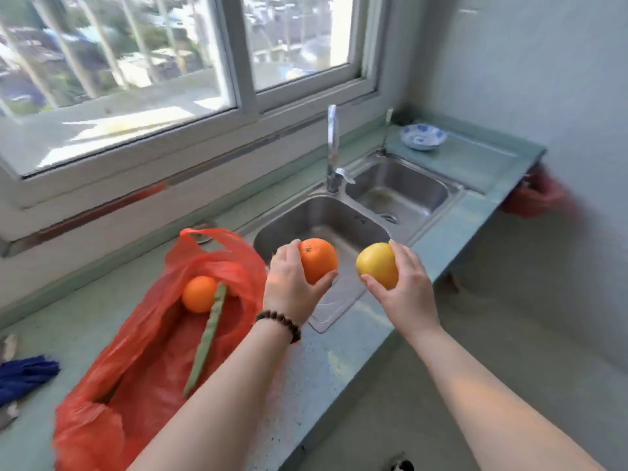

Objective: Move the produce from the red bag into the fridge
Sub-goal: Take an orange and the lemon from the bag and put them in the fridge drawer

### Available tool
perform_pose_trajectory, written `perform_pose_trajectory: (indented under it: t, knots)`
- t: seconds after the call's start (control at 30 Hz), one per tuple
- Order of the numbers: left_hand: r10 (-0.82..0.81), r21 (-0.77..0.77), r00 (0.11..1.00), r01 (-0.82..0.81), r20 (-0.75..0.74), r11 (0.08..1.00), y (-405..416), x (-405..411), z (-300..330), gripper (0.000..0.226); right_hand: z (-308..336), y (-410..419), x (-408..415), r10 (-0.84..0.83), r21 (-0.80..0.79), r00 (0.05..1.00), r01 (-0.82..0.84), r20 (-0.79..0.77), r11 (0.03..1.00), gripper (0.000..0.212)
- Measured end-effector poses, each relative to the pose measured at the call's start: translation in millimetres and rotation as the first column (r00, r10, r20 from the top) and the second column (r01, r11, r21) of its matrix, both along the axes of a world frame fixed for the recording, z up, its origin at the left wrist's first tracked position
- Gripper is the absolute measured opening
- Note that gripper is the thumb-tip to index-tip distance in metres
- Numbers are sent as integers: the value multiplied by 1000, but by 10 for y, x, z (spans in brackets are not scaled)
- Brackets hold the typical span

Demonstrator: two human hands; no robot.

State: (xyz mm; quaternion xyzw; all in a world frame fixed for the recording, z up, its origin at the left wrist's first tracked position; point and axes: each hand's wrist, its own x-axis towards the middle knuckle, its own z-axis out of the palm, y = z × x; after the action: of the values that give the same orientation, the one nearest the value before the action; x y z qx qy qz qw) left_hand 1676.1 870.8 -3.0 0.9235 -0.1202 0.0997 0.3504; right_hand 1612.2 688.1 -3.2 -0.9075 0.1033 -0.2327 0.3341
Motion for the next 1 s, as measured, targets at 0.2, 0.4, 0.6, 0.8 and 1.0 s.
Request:
perform_pose_trajectory:
  t: [0.2,0.4,0.6,0.8,1.0]
  knots:
    - [-296,-10,955,296,-27,955,-1287,-328,-9,81,-7,-999,-806,-281,32,960,281,3,959,75]
    - [-577,1,816,578,-36,816,-2821,-1017,10,81,-12,-2122,-1891,-554,34,832,553,28,833,73]
    - [-762,11,648,762,-16,648,-4385,-1958,56,81,-7,-3264,-3075,-753,35,657,752,29,658,73]
    - [-889,3,457,889,5,457,-5709,-3068,139,79,94,-4211,-4298,-884,29,464,884,60,466,72]
    - [-965,-5,263,965,18,263,-6641,-4046,265,77,209,-4764,-5321,-957,26,267,962,112,272,71]
